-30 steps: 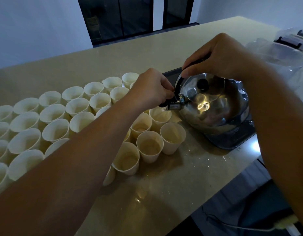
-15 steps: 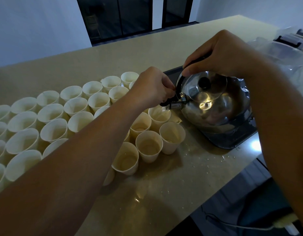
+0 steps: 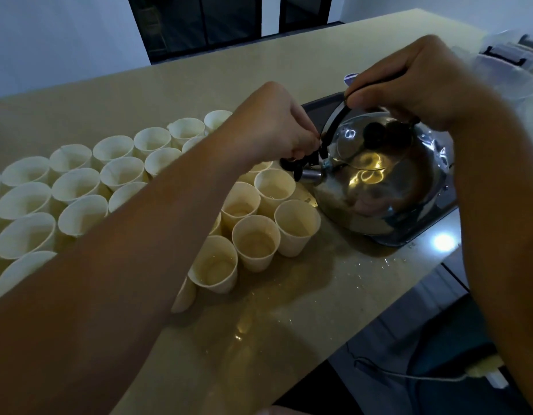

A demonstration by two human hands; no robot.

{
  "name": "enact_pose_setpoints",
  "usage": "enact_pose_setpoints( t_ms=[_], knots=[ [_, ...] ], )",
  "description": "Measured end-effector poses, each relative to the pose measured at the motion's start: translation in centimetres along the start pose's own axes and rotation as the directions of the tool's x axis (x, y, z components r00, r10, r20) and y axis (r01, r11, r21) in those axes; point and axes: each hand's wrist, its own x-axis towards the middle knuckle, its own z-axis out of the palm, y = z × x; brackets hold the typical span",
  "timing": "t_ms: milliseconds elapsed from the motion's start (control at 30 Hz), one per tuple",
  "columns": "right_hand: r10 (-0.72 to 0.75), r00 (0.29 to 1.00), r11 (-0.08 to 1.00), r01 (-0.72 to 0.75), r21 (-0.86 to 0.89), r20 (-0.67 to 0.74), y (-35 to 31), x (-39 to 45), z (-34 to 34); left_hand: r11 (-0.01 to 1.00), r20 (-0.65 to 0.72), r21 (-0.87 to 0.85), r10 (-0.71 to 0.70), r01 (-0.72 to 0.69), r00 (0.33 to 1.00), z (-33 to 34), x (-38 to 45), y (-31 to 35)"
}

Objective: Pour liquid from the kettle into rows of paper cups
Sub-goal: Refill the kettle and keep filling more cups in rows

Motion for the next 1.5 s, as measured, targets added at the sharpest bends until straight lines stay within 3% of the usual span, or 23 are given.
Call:
enact_pose_setpoints(
  t_ms=[333,800,1500],
  knots=[
    [-0.001,0.988,0.993,0.02,-0.119,0.153,-0.4,-0.8,0.0,0.992,0.232,-0.09,-0.062,0.085,0.971,0.9,-0.5,-0.6],
    [0.046,0.974,0.978,0.001,-0.207,0.22,-2.0,-0.5,0.1,0.978,0.237,-0.16,-0.093,0.134,0.967,1.8,-0.8,-1.6],
    [0.065,0.967,0.981,-0.017,-0.194,0.245,-1.7,-0.8,0.1,0.974,0.298,-0.17,-0.096,0.152,0.95,1.8,-0.8,-1.6]
  ],
)
